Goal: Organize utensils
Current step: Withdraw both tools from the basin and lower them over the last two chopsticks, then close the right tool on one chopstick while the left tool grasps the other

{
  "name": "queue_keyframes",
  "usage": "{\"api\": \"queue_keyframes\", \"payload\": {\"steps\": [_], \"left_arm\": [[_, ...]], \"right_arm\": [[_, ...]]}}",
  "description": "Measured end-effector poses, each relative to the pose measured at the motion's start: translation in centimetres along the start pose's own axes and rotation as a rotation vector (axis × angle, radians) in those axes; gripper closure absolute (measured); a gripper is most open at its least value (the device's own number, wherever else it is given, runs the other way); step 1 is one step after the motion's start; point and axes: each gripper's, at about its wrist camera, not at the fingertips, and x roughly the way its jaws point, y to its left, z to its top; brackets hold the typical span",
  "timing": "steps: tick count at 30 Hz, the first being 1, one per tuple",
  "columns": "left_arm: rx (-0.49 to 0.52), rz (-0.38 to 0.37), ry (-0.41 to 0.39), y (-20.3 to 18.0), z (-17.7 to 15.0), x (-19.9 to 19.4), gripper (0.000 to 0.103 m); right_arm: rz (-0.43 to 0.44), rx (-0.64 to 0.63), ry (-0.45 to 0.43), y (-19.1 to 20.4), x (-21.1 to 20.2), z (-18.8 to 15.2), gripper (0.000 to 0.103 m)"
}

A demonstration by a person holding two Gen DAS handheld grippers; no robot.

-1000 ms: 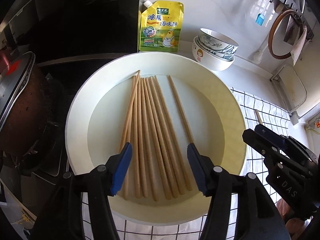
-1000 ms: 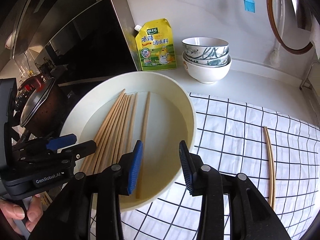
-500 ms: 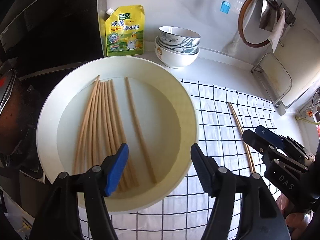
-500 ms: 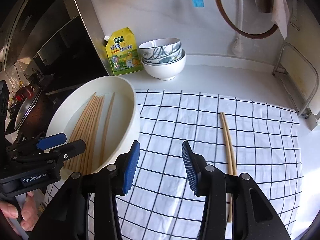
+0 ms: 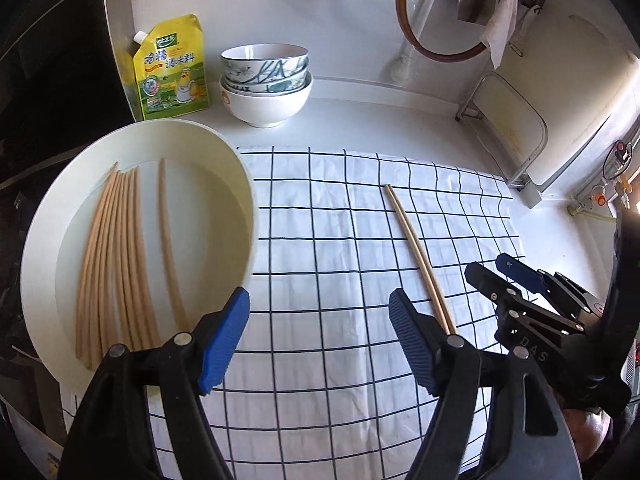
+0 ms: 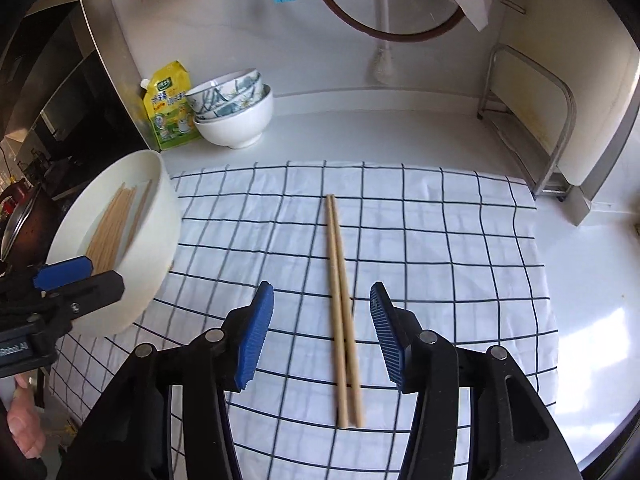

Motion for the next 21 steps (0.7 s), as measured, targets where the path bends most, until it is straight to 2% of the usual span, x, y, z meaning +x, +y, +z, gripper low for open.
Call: {"api": "queue_keyframes", "payload": {"steps": [9,21], "left_arm": [[0.011,-0.004,0.056,-3.1,-1.5,3.0,0.032],[-0.003,0.036,0.084,-3.5,-2.1,4.9,0.032]], "right_arm": [[-0.024,-0.001,0.085,-3.4,3.6,-2.4,0.055],[-0.026,-0.086,0.109,-2.3,6.3,-2.8,0.055]]}}
